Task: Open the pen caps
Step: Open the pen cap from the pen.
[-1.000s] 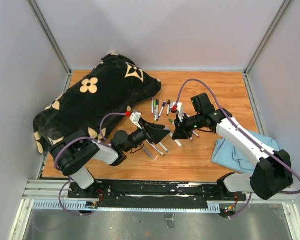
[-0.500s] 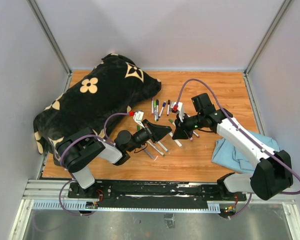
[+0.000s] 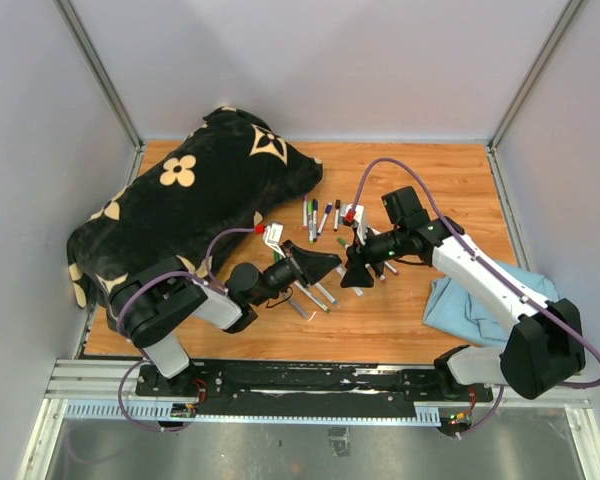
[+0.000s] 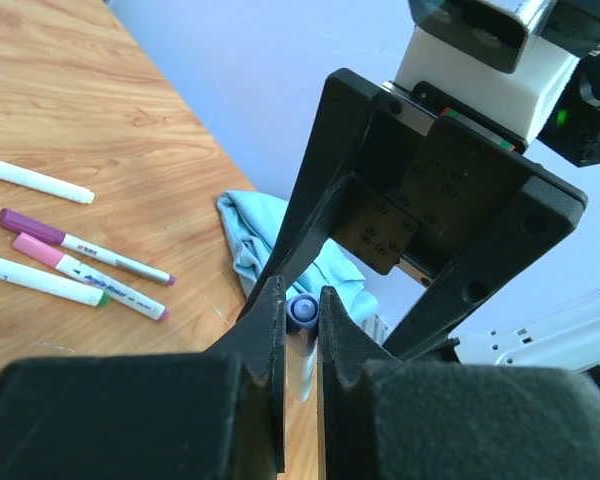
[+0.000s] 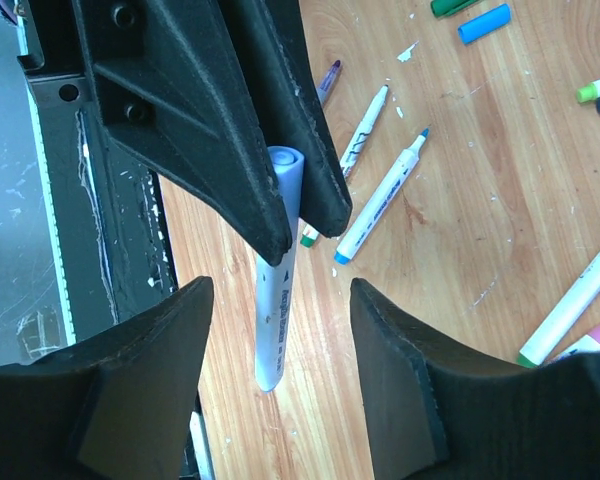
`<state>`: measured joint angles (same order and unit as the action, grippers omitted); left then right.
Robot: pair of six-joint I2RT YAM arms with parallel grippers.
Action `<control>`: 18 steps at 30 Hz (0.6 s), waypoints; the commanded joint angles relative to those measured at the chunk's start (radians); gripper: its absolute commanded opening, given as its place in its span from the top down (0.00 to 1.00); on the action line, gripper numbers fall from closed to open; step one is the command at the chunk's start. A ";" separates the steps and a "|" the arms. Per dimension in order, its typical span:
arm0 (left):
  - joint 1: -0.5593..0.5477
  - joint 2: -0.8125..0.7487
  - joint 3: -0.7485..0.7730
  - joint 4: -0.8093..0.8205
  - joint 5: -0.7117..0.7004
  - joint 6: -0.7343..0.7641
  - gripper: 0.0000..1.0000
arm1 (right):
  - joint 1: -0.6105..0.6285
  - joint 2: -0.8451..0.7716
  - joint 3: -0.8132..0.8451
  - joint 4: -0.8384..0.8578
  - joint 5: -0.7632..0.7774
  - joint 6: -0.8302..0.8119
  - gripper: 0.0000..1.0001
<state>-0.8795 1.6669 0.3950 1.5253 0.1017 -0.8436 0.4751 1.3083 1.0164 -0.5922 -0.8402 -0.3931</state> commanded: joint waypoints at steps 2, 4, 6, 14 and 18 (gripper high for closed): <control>-0.010 -0.023 -0.008 0.176 -0.006 -0.026 1.00 | -0.024 0.024 -0.010 0.007 -0.056 0.019 0.43; -0.010 -0.020 -0.009 0.191 -0.005 -0.037 1.00 | -0.020 0.029 -0.010 0.008 -0.058 0.022 0.45; -0.010 -0.020 -0.012 0.208 -0.007 -0.045 1.00 | -0.018 0.032 -0.010 0.009 -0.059 0.027 0.55; -0.001 -0.078 -0.045 0.213 -0.097 -0.010 1.00 | -0.018 0.034 -0.015 0.005 -0.068 0.024 0.99; 0.082 -0.152 -0.057 0.189 -0.133 -0.018 1.00 | -0.018 0.053 -0.018 -0.013 -0.101 0.002 0.99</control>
<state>-0.8738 1.6028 0.3519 1.5215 0.0589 -0.8696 0.4767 1.3411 1.0161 -0.5610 -0.9218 -0.3603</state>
